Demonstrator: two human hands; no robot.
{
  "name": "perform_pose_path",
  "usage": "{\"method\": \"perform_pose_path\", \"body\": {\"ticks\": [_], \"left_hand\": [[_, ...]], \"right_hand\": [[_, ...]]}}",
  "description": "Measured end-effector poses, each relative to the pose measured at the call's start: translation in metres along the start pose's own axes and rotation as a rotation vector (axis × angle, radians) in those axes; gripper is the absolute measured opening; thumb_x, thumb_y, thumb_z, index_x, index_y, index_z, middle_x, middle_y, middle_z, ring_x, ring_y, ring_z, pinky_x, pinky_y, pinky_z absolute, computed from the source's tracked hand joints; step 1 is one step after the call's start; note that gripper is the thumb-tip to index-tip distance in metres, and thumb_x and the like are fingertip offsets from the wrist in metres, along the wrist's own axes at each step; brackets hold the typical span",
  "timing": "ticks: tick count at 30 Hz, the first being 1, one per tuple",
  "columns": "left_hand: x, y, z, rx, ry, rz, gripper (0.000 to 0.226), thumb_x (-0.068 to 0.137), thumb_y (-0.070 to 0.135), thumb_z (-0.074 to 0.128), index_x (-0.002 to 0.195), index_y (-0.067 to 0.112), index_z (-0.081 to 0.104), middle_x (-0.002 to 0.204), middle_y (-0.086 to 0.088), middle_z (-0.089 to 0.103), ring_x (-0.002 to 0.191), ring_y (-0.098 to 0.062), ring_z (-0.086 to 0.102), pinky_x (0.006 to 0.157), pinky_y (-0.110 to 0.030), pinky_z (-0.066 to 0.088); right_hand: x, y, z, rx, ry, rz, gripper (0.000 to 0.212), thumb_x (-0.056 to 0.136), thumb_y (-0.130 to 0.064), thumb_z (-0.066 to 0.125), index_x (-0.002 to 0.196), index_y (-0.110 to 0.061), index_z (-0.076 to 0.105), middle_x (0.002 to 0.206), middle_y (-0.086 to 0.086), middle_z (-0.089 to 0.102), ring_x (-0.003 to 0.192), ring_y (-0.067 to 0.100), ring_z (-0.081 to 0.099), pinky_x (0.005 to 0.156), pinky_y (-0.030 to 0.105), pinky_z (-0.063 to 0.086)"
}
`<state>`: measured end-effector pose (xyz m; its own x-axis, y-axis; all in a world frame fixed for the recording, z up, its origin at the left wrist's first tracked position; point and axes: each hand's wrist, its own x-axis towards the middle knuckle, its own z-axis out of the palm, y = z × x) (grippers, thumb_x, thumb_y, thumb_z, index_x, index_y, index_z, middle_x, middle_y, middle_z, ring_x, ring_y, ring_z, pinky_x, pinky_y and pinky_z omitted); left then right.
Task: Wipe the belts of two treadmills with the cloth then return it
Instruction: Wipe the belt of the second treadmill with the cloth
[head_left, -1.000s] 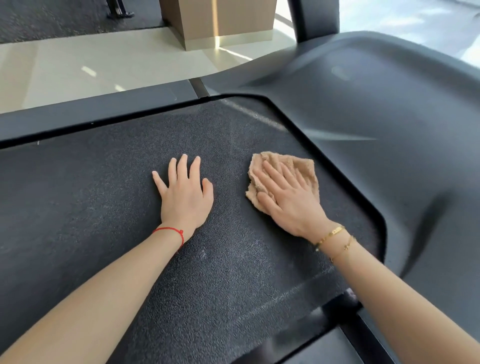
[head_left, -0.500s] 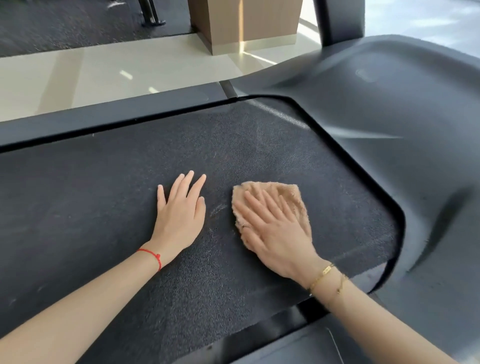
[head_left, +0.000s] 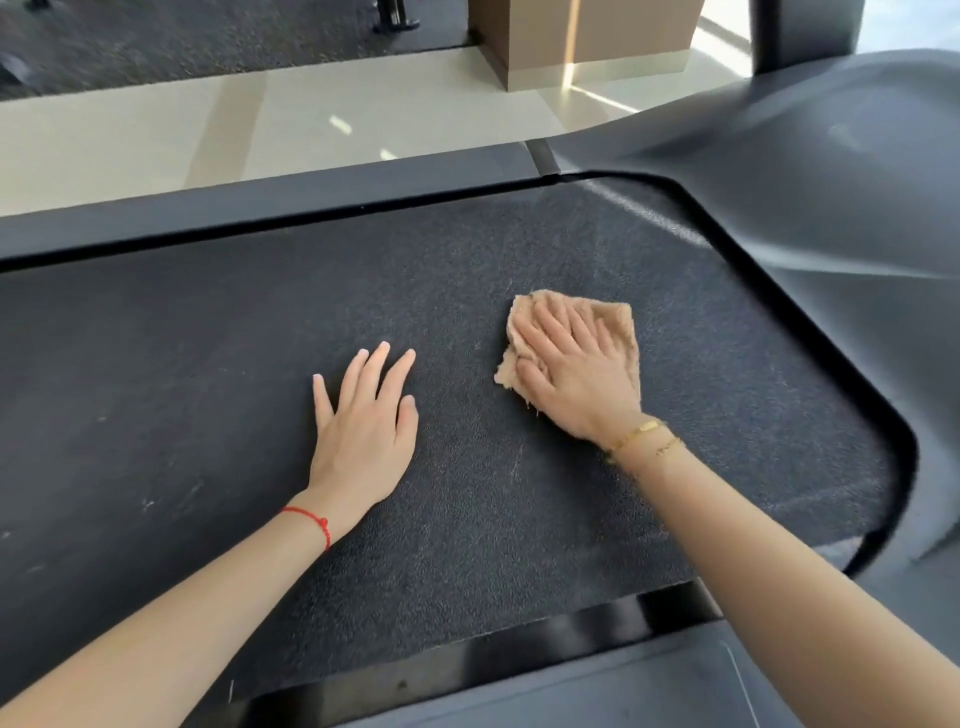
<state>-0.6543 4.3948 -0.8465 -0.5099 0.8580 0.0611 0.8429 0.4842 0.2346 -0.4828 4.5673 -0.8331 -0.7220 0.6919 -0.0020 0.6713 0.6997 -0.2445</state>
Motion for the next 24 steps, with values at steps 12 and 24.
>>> {"method": "perform_pose_path", "body": {"ticks": [12, 24], "left_hand": [[0.012, -0.01, -0.003, -0.031, -0.01, -0.011, 0.054, 0.102, 0.032, 0.022, 0.156, 0.03, 0.015, 0.164, 0.007, 0.008, 0.152, -0.015, -0.003, 0.12, -0.058, -0.001], [0.017, -0.007, 0.006, 0.062, 0.002, -0.042, 0.057, 0.099, 0.034, 0.011, 0.156, 0.03, 0.009, 0.164, 0.007, 0.007, 0.152, -0.016, -0.001, 0.121, -0.059, 0.005]], "right_hand": [[-0.003, -0.016, 0.012, -0.047, -0.028, -0.292, 0.058, 0.102, -0.054, 0.022, 0.157, -0.04, 0.009, 0.164, -0.016, 0.0, 0.152, 0.015, -0.01, 0.122, 0.042, -0.013], [0.196, 0.03, -0.005, -0.004, -0.009, 0.16, 0.06, 0.101, -0.045, 0.019, 0.159, -0.03, 0.01, 0.167, -0.003, -0.001, 0.153, 0.025, -0.01, 0.122, 0.048, -0.01]]}}
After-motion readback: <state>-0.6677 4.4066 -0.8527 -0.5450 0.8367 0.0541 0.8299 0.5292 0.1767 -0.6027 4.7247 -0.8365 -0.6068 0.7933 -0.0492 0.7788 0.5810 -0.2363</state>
